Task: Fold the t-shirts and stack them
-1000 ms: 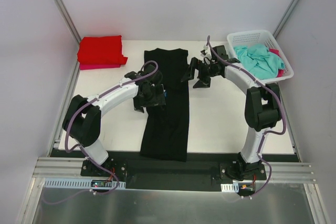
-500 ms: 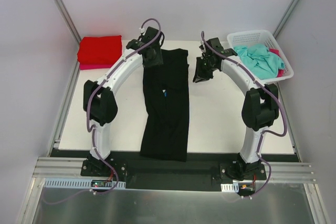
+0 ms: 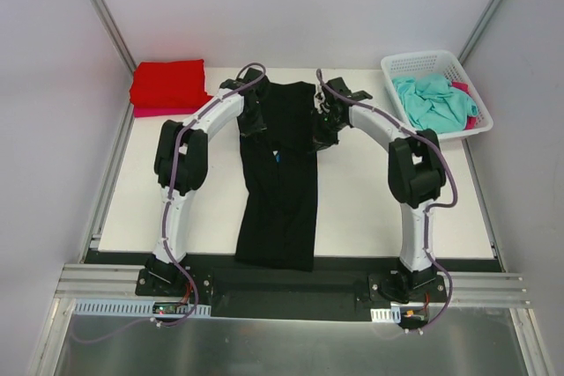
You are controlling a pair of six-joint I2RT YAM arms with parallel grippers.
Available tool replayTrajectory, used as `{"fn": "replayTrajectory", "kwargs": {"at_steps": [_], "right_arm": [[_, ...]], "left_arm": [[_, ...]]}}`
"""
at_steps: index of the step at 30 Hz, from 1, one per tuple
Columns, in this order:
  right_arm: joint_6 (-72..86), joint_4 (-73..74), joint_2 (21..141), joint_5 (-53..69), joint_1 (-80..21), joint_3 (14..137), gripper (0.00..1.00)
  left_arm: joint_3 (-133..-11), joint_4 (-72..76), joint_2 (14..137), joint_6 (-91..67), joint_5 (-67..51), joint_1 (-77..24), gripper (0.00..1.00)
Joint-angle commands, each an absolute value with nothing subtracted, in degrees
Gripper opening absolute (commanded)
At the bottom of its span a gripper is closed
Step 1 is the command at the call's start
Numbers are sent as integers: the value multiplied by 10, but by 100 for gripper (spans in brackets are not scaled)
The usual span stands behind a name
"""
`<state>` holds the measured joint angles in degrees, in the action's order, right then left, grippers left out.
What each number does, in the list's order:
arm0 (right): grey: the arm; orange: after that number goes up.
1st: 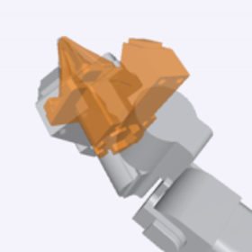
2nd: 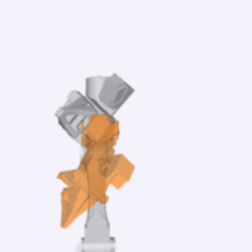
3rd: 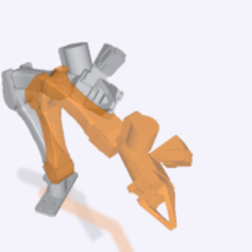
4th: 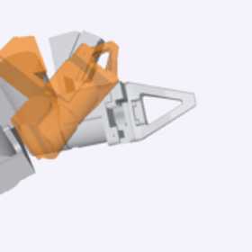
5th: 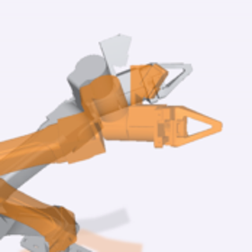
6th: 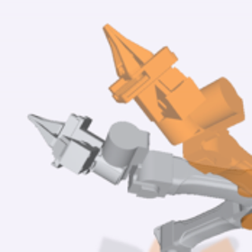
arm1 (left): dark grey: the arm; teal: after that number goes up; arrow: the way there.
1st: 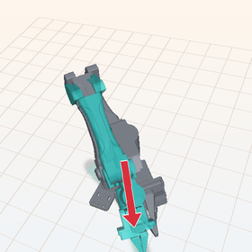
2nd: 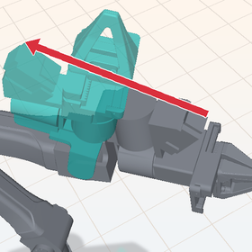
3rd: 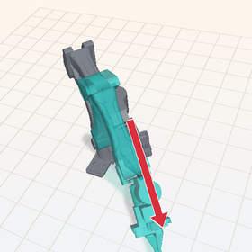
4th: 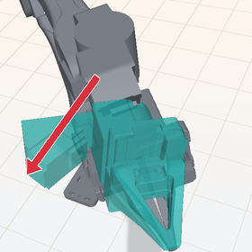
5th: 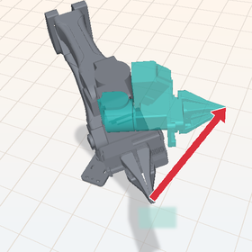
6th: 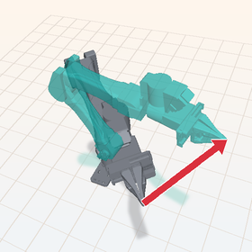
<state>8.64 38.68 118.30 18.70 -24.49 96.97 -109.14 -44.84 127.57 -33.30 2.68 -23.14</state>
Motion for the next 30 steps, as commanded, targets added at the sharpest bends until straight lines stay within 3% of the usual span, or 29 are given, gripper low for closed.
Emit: {"fn": "replayTrajectory", "kwargs": {"at_steps": [1, 13, 30], "right_arm": [[112, 369, 1226, 238, -267, 1015, 1], [108, 385, 1309, 250, -277, 1094, 1], [134, 396, 1422, 322, -210, 1230, 1]], "left_arm": [[-1102, -434, 1286, -335, 1, -222, 0], [-1166, -417, 1370, -334, -54, -203, 0], [-1264, -400, 1440, -345, -126, -155, 0]]}}
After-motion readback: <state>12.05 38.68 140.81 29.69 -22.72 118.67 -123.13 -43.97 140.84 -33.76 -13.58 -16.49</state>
